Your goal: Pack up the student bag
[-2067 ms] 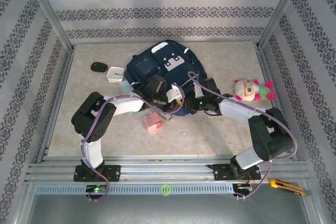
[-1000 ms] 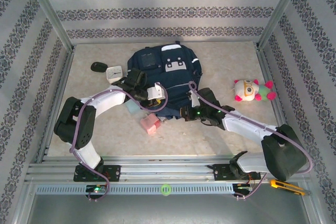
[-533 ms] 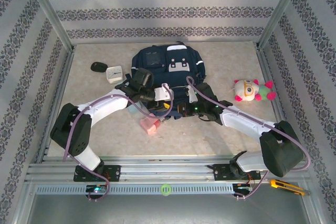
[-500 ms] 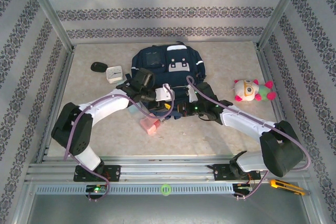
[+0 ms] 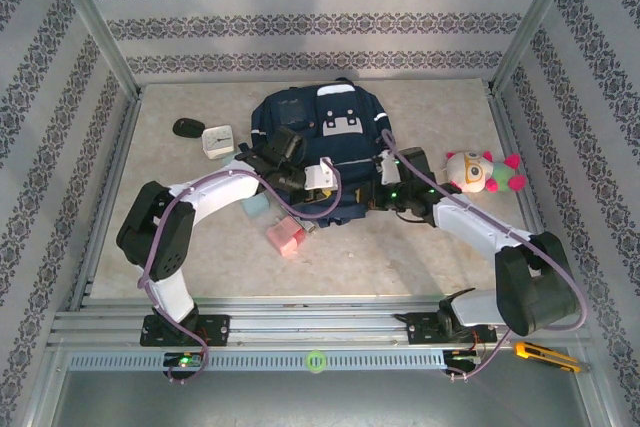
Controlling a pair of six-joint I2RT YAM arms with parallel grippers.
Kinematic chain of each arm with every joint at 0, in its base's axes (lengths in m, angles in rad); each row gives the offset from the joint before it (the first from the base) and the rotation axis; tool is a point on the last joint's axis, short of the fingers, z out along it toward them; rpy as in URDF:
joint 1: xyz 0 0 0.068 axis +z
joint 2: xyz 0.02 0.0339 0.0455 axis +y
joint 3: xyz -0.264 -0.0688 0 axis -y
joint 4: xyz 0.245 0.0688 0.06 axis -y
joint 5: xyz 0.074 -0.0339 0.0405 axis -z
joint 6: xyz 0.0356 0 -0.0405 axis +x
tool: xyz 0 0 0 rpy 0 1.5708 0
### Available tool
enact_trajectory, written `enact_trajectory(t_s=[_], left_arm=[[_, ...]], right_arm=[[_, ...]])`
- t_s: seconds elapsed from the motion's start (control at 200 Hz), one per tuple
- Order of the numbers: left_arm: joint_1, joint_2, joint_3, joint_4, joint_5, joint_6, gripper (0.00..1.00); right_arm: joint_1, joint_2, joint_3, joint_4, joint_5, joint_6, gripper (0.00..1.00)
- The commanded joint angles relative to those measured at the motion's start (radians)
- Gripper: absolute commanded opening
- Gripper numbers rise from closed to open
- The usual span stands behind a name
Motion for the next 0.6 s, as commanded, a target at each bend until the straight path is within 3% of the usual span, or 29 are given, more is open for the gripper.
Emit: enact_trajectory(t_s=[0.0,0.125,0.35,0.38,0.485,0.595], left_arm=[[0.079,-0.066,-0.014,-0.153,-0.051,0.062,0.00],[0.124,-0.114,-0.045,-0.168,-0.089,0.077,0.00],[0.161,-0.148,-0.062,-0.194,-0.133,0.103,0.00],[0.159,-0.151,-0.058,-0.186,-0.115,0.092,0.06],[0.112,-0.167,-0.059,-0.104,-0.055,0.001,0.44],[0.000,-0.148,-0.059,0.023,-0.141,-0.079,0.66]], right_arm=[[-0.096,0.015,0.026,-0.062,0.011,-0.060,0.00],[-0.143,0.049,0.040,-0.060,-0.009,-0.079,0.00],[-0.065,0.037,0.032,0.023,-0.053,-0.059,0.00],[-0.049,0.035,0.033,0.027,-0.054,-0.059,0.00],[0.003,0.032,0.031,0.048,-0.050,-0.048,0.00],[0.029,0.029,0.026,0.066,-0.041,-0.033,0.00]])
